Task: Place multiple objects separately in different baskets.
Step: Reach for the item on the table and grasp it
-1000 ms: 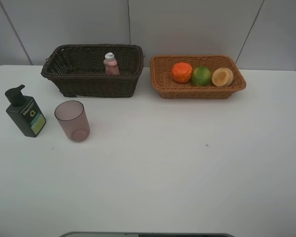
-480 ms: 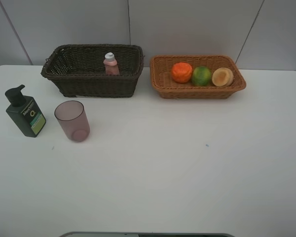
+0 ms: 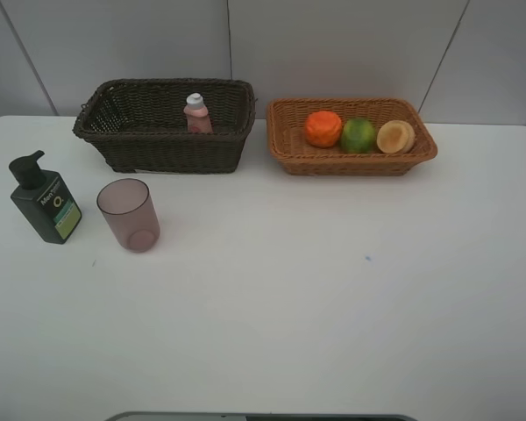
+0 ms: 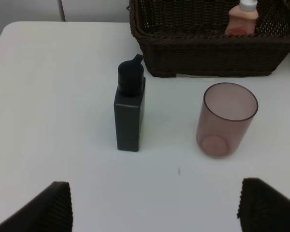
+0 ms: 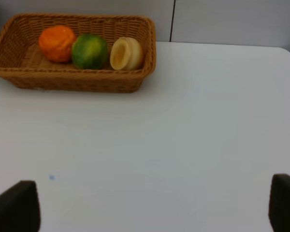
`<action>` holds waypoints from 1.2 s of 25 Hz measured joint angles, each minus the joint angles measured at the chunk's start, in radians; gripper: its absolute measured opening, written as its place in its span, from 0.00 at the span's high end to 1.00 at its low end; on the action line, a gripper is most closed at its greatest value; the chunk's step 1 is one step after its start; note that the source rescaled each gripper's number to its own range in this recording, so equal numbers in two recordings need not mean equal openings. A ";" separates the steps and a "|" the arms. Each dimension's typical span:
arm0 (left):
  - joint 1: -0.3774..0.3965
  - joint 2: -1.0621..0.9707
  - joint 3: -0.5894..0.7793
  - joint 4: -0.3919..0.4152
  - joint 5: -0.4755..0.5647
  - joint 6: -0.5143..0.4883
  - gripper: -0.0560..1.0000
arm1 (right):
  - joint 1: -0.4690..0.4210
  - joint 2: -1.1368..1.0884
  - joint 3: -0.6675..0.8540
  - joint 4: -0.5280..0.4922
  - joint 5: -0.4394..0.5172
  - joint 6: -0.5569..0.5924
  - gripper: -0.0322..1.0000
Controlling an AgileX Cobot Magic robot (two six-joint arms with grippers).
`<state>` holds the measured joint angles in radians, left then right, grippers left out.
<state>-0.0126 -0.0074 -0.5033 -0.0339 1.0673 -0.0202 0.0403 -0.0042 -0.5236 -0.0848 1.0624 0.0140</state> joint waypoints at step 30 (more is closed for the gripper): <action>0.000 0.912 -0.308 -0.043 -0.022 -0.030 0.11 | 0.000 0.000 0.000 0.000 0.000 0.000 0.00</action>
<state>-0.0126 0.9049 -0.8115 -0.0766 1.0450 -0.0506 0.0403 -0.0042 -0.5236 -0.0848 1.0624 0.0140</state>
